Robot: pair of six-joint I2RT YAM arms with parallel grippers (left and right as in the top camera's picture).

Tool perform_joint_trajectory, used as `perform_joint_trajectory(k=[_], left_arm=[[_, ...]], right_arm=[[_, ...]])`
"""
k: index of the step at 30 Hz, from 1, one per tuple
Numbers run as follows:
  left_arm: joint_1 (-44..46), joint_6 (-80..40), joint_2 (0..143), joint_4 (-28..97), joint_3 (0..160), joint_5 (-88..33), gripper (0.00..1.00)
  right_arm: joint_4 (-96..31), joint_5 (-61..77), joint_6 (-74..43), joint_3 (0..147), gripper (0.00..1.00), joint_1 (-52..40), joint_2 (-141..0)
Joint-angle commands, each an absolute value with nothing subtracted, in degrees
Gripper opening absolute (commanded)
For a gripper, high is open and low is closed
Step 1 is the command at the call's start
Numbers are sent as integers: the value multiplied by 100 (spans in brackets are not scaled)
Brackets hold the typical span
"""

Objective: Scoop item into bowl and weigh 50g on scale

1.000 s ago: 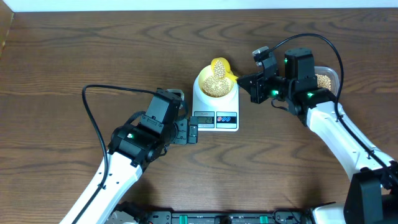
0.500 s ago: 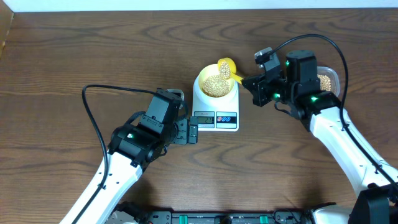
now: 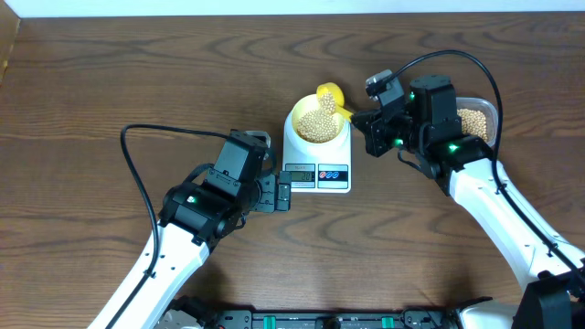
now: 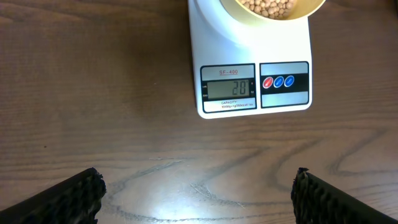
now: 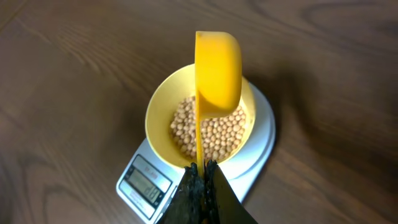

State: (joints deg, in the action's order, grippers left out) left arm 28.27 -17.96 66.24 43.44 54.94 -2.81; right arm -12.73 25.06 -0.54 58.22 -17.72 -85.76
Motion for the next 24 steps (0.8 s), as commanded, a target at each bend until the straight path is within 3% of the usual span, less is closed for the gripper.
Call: perform_joint_trajectory(k=[1,24], left_arm=[[2799,-1741,6624,4348,5500,-209,98],[2799,-1739,6624,4348,5502,-209,98]], right_arm=[[-1214,2327,51,5839,1,-1811,-8497],[-1151,2123,139,5839,1,-2045,-8497]])
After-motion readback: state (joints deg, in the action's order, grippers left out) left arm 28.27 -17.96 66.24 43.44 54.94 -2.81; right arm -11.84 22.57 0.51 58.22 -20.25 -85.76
